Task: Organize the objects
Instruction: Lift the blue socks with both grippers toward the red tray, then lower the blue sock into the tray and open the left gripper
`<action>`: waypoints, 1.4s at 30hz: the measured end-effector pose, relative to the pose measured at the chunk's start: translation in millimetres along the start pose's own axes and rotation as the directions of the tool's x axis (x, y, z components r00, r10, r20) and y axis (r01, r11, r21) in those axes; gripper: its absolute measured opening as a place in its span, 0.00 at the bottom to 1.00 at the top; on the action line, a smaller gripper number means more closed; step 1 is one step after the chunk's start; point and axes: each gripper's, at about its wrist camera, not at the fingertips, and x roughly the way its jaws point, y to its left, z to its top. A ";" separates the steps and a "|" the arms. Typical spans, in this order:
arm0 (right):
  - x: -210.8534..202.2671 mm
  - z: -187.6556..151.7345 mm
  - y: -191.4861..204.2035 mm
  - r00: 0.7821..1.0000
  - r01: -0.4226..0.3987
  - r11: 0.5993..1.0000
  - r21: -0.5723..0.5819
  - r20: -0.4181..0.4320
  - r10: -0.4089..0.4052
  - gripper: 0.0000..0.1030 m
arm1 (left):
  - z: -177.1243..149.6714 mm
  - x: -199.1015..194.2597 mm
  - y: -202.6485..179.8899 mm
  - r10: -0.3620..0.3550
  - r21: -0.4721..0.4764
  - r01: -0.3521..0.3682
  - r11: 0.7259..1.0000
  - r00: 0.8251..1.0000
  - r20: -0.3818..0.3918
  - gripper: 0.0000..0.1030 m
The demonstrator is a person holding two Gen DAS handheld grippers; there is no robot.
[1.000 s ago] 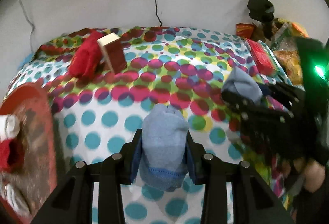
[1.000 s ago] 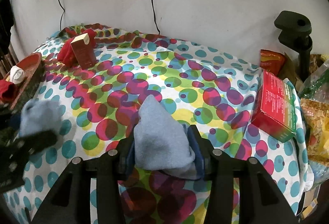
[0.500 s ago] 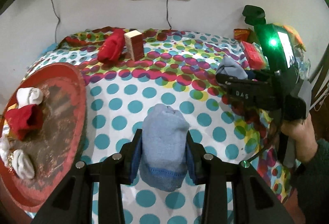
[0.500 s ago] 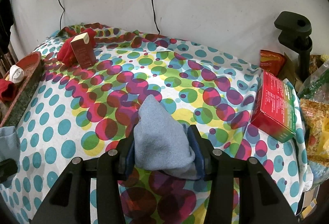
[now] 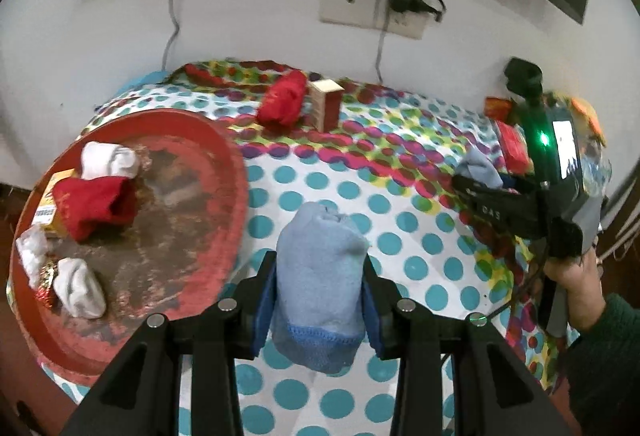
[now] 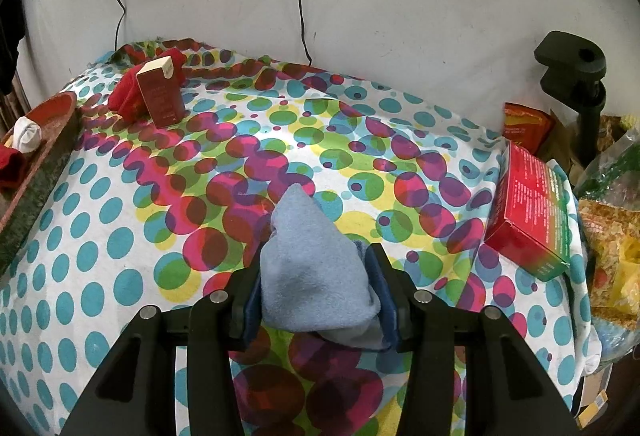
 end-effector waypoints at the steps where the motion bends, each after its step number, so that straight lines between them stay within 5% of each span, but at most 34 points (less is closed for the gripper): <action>1: 0.0 -0.1 -0.1 1.000 0.002 1.000 -0.002 -0.001 -0.002 0.44 | 0.6 -3.0 3.5 0.007 -0.006 -0.007 1.000 1.000 0.010 0.37; 19: 0.2 0.6 1.1 1.000 0.007 1.000 -0.005 -0.002 -0.007 0.45 | 8.6 -18.5 72.8 0.094 -0.154 -0.086 0.984 0.995 0.044 0.38; 29: 2.1 0.5 2.8 1.000 0.013 1.000 -0.015 -0.010 -0.013 0.48 | 5.7 -17.4 128.6 0.184 -0.223 -0.175 0.959 0.983 0.021 0.38; 42: 1.6 3.1 2.4 1.000 0.016 1.000 -0.018 -0.011 -0.016 0.48 | 4.1 -25.7 185.7 0.219 -0.313 -0.202 0.928 0.976 0.018 0.39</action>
